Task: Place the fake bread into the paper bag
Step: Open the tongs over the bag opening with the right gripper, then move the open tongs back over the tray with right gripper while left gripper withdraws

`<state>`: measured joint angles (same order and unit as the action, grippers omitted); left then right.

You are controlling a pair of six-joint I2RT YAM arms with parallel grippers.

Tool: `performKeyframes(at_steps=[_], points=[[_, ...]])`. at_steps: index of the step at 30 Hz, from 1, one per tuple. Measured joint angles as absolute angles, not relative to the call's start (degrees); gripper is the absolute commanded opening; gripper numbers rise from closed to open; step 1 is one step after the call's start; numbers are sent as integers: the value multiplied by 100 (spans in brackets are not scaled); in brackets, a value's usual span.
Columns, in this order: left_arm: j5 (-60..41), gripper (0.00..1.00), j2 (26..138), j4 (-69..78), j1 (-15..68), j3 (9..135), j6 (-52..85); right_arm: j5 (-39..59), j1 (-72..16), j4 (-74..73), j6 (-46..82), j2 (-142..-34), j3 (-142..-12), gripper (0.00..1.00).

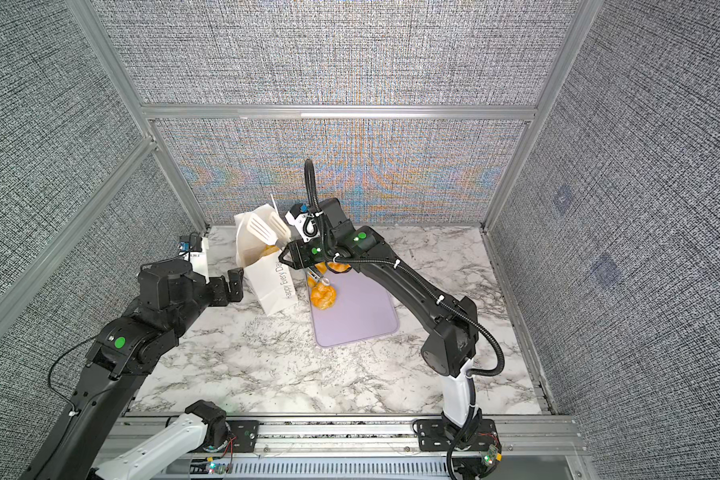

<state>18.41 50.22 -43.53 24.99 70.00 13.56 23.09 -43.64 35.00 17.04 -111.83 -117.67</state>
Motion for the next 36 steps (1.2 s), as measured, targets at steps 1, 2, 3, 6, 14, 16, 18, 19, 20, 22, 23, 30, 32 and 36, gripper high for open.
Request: performKeyframes(at_steps=[1,2,3,6,14,16,18,19,20,22,23,30,32,36], points=[[1844,99,5024,-4351,2499,7000,1358,2296,-4364,3505,1684,-11153,-11767,52],[1846,99,5026,-4344,2499,7000,1358,2279,-4364,3514,1660,-11115,-11767,52],[1848,99,5024,-4340,2499,6993,1358,2272,-4364,3522,1643,-11078,-11767,52],[1831,99,5002,-4331,2499,6947,1365,2268,-4364,3531,1557,-10903,-11686,52],[1647,96,4869,-4215,2499,6772,1437,2145,-4353,3422,1313,-10280,-11059,54],[1594,95,4849,-4187,2499,6726,1511,2119,-4348,3413,1269,-10186,-11002,53],[1546,95,4816,-4143,2499,6654,1564,2084,-4346,3413,1227,-10103,-10962,54],[1470,94,4794,-4115,2499,6619,1605,2064,-4342,3413,1192,-10066,-10943,54],[1437,94,4779,-4071,2499,6587,1658,2021,-4338,3413,1162,-10025,-10910,54],[1345,94,4751,-4012,2499,6541,1699,1964,-4318,3420,1100,-9929,-10801,54],[1332,94,4740,-4007,2499,6523,1734,1925,-4309,3430,1061,-9867,-10724,54],[1048,99,4823,-3887,2504,6464,1911,1623,-4200,3459,969,-9441,-10248,55],[1028,99,4825,-3822,2510,6414,1925,1468,-4158,3498,913,-9301,-10088,55],[982,99,4794,-3723,2536,6322,1986,1223,-4049,3583,838,-8995,-9679,55]])
